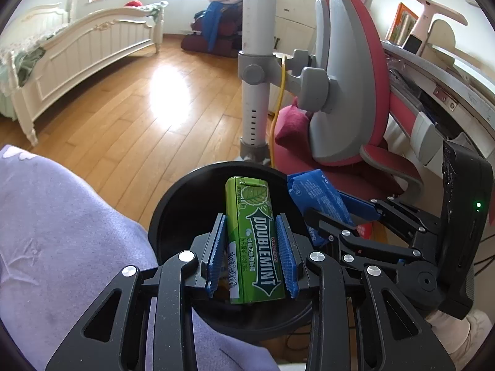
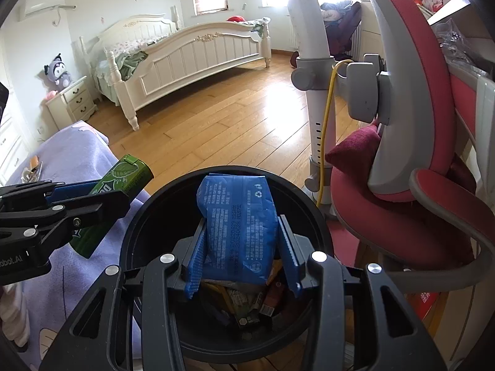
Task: Collect trash
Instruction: 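Carry the blue packet and green gum box to the bin and release both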
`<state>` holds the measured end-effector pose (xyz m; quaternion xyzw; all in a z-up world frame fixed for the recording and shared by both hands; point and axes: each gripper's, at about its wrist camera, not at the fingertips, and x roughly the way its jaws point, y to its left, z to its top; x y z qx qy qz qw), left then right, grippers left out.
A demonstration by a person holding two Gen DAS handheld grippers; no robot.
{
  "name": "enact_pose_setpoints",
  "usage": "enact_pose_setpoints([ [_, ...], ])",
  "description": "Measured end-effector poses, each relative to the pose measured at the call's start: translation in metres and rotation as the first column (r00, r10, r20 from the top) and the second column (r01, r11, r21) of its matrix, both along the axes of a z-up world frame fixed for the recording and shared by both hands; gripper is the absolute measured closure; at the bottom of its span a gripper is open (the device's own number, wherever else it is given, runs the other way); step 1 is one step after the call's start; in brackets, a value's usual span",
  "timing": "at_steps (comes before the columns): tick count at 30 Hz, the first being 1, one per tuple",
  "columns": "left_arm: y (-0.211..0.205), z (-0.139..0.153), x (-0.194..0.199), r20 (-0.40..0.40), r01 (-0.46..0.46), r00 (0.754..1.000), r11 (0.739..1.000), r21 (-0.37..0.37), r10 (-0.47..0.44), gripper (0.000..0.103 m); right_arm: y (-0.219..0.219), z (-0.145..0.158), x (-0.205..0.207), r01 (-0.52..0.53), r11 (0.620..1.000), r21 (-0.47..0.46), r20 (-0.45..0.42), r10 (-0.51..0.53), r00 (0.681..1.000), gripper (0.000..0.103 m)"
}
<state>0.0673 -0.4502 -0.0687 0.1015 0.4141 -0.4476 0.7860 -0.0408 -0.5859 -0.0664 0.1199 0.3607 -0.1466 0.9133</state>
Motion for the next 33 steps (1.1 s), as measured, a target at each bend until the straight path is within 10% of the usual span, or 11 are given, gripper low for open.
enact_pose_setpoints([
  [17, -0.005, 0.000, 0.000, 0.014, -0.008, 1.000, 1.000, 0.011, 0.008, 0.069, -0.010, -0.005, 0.000, 0.022, 1.000, 0.018, -0.017, -0.022, 1.000, 0.052],
  [21, -0.002, 0.008, -0.004, 0.055, -0.025, 0.998, 1.000, -0.007, 0.026, 0.043, -0.011, -0.005, -0.003, 0.031, 0.999, 0.025, -0.010, -0.031, 0.999, 0.040],
  [33, 0.044, 0.040, -0.019, 0.113, -0.064, 0.991, 0.997, -0.035, 0.067, 0.014, 0.009, 0.006, -0.003, -0.015, 1.000, 0.022, -0.003, 0.016, 1.000, 0.040],
])
